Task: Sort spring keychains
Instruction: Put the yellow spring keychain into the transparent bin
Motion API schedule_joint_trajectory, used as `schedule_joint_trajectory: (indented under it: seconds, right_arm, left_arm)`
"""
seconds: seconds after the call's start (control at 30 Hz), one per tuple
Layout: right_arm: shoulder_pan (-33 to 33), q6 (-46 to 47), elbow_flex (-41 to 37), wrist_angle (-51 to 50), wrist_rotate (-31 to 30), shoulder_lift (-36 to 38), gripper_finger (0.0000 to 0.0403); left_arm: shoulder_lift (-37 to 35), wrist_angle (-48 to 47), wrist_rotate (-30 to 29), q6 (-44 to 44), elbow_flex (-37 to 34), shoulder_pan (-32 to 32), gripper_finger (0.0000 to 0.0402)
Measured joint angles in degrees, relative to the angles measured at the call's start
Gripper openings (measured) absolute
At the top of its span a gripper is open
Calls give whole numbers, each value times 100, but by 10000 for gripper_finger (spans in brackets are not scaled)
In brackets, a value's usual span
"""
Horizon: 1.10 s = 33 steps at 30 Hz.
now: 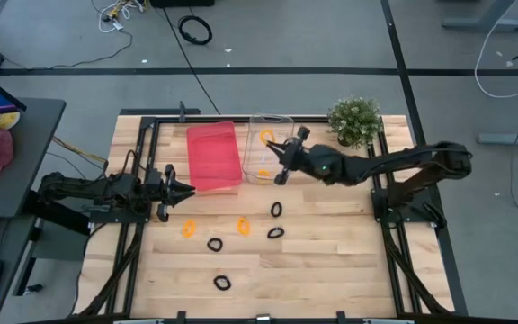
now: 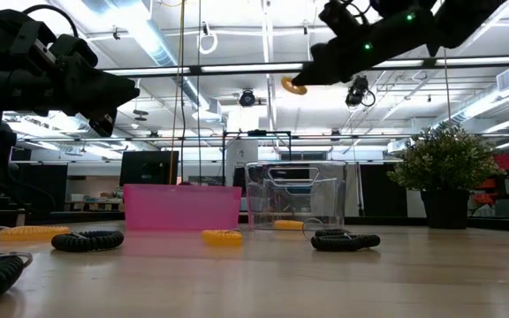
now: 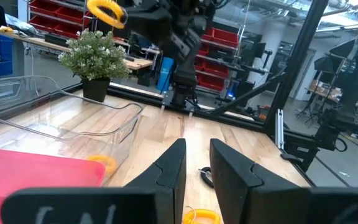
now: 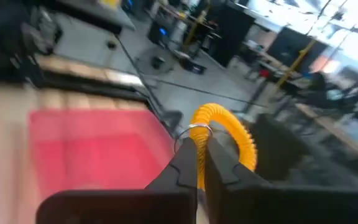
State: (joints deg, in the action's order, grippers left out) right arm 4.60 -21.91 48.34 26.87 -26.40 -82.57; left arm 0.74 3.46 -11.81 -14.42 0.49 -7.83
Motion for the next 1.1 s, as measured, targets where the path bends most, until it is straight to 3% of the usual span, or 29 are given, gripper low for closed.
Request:
schedule_joint_trajectory:
  seconds: [0.23, 0.53, 0.73, 1.1]
  right_arm:
    - [479, 663, -39, -82, 650, 147, 2]
    - [624, 773, -42, 56, 650, 145, 17]
    - [757, 1242, -42, -46, 647, 145, 57]
    - [802, 1244, -42, -117, 641, 141, 152]
  left_arm:
    - [-1, 2, 2, 0, 0, -1, 76]
    - [1, 7, 2, 0, -1, 1, 76]
    - [-1, 9, 1, 1, -1, 1, 76]
    - [1, 13, 1, 1, 0, 1, 76]
